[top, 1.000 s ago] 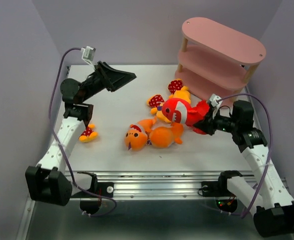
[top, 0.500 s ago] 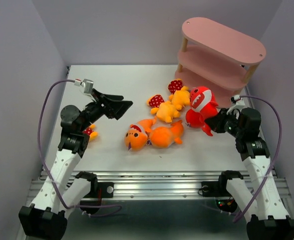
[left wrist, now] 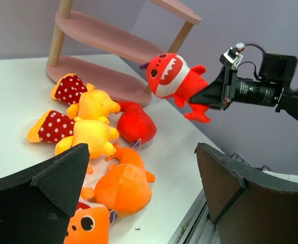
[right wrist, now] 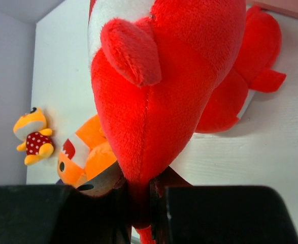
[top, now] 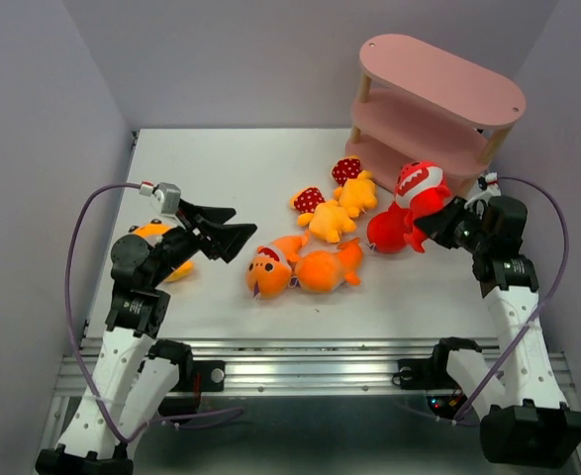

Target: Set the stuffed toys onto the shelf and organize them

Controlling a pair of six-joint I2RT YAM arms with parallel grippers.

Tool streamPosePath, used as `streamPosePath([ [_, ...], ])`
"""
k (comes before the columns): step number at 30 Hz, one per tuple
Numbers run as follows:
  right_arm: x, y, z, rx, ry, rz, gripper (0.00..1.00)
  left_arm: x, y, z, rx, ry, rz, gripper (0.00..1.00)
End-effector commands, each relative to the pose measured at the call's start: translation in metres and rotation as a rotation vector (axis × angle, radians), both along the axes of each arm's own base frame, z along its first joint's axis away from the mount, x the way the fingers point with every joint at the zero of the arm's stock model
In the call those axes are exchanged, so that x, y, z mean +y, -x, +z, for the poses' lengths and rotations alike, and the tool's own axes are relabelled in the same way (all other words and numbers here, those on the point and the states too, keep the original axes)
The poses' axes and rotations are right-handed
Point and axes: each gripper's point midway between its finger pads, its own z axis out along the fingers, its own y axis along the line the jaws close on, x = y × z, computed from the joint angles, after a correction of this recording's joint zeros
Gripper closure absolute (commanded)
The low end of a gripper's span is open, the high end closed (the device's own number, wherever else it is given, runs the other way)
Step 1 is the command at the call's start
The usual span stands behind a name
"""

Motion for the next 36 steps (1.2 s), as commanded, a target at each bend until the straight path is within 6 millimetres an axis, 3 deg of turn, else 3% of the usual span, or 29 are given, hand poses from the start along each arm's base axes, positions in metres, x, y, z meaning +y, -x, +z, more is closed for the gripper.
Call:
streamPosePath([
  [1, 0.002, -0.018, 0.059, -0.154, -0.082, -0.004, 0.99, 0.000, 0.004, -0.002, -0.025, -0.013, -0.001, 0.02],
  [8, 0.000, -0.052, 0.092, -0.196, -0.268, -0.036, 0.99, 0.001, 0.010, 0.002, -0.024, 0.026, -0.001, 0.02],
  [10, -0.004, -0.063, 0.092, -0.198, -0.308, -0.053, 0.99, 0.001, 0.010, 0.001, -0.018, 0.033, -0.003, 0.02],
  [11, -0.004, -0.068, 0.104, -0.242, -0.334, -0.055, 0.99, 0.001, 0.010, 0.000, -0.009, 0.039, -0.005, 0.02],
  [19, -0.050, -0.109, 0.119, -0.315, -0.414, -0.186, 0.99, 0.000, 0.011, -0.003, 0.001, 0.065, -0.016, 0.02],
  [26, -0.072, -0.138, 0.106, -0.315, -0.506, -0.272, 0.99, -0.001, 0.011, 0.003, 0.001, 0.071, -0.020, 0.02],
  [30, -0.085, -0.149, 0.087, -0.290, -0.539, -0.353, 0.99, -0.001, 0.011, 0.000, 0.011, 0.077, -0.020, 0.02],
  [36, -0.095, -0.166, 0.082, -0.299, -0.564, -0.394, 0.97, -0.001, 0.012, -0.003, 0.011, 0.070, -0.022, 0.02],
])
